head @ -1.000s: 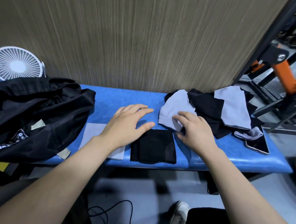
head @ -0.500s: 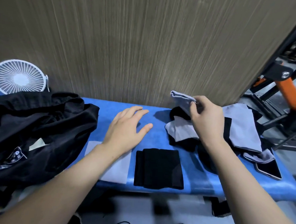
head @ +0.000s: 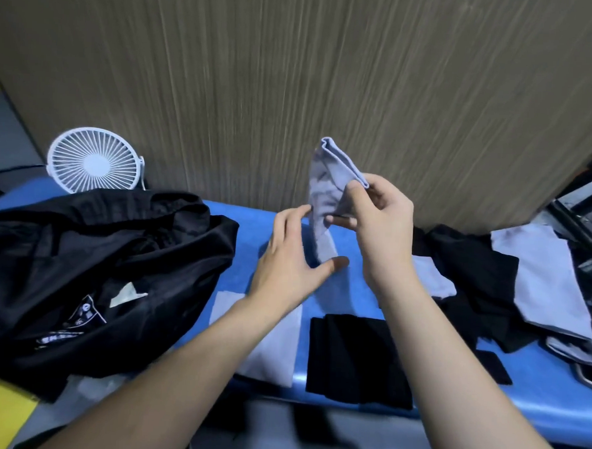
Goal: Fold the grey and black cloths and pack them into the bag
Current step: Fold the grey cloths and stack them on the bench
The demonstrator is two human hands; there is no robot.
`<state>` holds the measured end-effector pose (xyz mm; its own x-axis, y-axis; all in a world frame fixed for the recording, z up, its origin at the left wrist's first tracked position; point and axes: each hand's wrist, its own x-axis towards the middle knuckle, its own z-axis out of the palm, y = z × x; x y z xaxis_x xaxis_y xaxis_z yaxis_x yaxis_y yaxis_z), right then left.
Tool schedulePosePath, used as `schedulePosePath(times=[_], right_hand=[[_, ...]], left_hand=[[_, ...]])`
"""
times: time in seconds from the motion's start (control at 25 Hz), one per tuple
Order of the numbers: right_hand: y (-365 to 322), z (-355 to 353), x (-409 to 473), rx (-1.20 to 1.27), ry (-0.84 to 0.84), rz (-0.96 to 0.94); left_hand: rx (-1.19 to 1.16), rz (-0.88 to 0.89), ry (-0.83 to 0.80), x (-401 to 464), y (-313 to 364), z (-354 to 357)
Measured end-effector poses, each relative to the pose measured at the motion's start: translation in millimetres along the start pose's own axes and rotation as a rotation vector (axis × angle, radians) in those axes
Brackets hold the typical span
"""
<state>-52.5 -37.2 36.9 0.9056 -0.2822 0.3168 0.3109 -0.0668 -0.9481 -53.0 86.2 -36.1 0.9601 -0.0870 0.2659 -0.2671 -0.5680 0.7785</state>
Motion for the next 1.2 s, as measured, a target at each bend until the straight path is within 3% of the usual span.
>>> schedulePosePath(times=[0.24,0.44,0.56,0.68,0.8,0.96,1.08,1.2], right_hand=[[-5.8,-10.1,-0.2,0.363,0.012,0.161],[19.7,-45.2,-3.6,0.101,0.108,0.237],[38.5,-62.2,-2.6,-0.128,0.149,0.342],[63.1,-76.7,1.1,-0.478,0.083,0.444],[79.4,-81.7,-0.6,-0.878,-0.063,0.289],[82.3,-78.7,-5.9,-1.281,-0.090,0.004],[90.6,-77.4,-4.8,-1.343,-0.099,-0.269],[102.5,-73.8,-4.5,-1.359,-0.191,-0.387]], left_hand=[[0.163,0.044,0.296,12.4,-21.2,-15.5],[0.363,0.189,0.375,22.0,-33.9,-33.6],[0.440,0.291,0.255,23.5,-46.1,-39.0],[0.466,0.286,-0.091,20.9,-59.6,-41.3],[0.470,0.187,-0.297,16.7,-67.2,-44.0],[0.479,0.143,-0.315,15.4,-67.2,-42.8],[0.457,0.121,-0.299,13.2,-68.7,-38.3],[0.412,0.110,-0.259,9.9,-69.5,-32.7]])
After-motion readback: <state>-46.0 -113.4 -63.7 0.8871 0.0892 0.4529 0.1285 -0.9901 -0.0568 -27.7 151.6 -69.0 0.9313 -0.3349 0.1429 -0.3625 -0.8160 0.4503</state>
